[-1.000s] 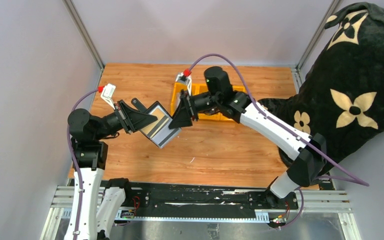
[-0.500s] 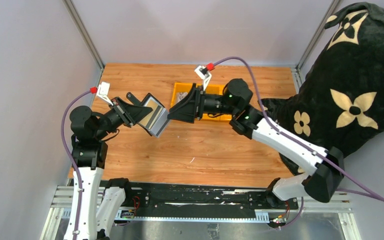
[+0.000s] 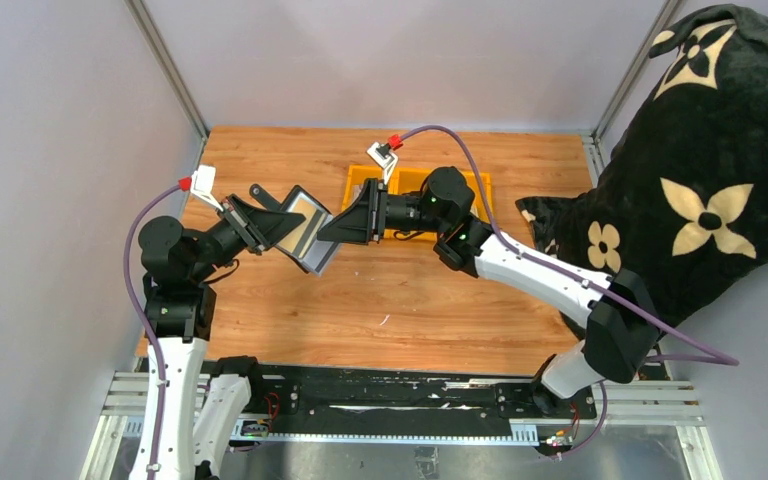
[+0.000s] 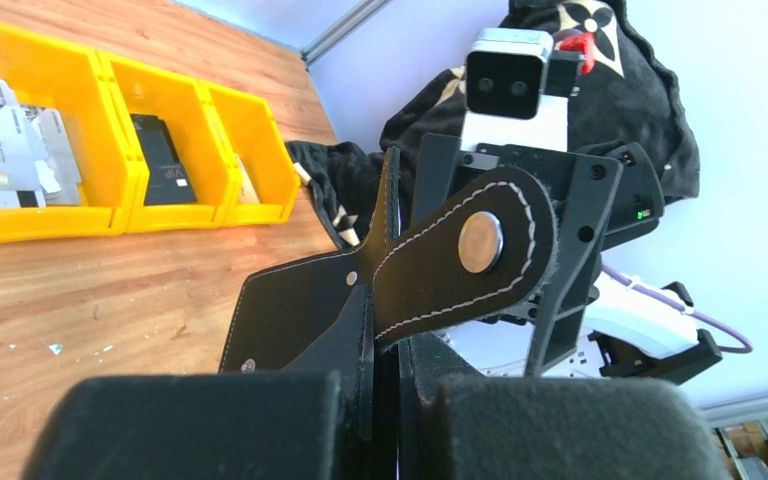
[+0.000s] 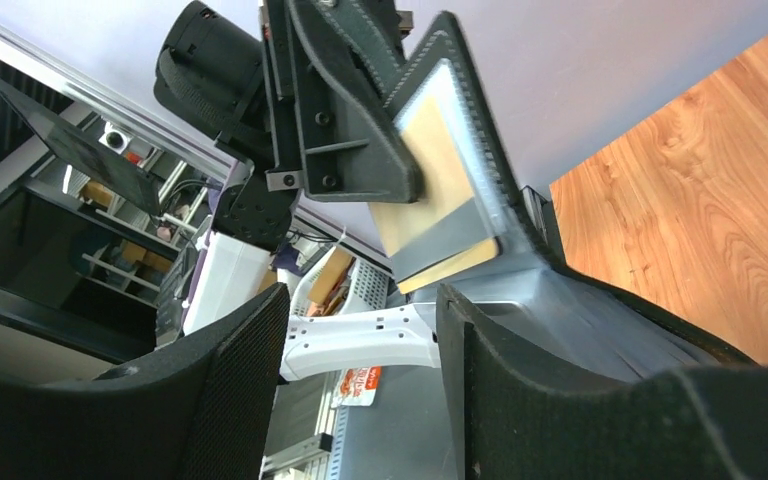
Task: Take the credit cards out of the card holder
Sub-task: Remove the credit card from the card holder.
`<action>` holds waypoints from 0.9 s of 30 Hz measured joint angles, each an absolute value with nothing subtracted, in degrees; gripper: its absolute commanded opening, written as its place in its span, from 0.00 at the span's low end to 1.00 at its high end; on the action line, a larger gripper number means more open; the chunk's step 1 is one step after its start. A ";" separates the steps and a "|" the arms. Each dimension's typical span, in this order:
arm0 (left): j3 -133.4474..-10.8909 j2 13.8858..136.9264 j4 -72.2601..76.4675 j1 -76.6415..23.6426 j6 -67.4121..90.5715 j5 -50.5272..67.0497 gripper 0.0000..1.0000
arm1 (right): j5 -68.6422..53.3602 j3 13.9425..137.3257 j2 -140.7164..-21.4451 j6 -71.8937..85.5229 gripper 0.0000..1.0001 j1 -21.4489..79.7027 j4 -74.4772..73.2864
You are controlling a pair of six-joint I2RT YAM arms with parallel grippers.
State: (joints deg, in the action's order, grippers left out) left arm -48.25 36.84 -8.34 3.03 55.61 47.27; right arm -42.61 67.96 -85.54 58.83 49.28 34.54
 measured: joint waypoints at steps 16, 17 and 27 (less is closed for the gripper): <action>-48.18 36.29 -6.42 3.33 58.39 46.17 0.00 | -41.93 67.96 -91.57 68.07 0.35 49.63 44.31; -48.18 36.25 -6.15 3.40 58.43 46.02 0.00 | -41.87 67.96 -92.29 69.38 0.32 49.63 45.84; -47.37 35.38 -1.48 4.03 59.72 44.88 0.11 | -41.87 67.42 -98.26 83.07 0.20 49.47 62.54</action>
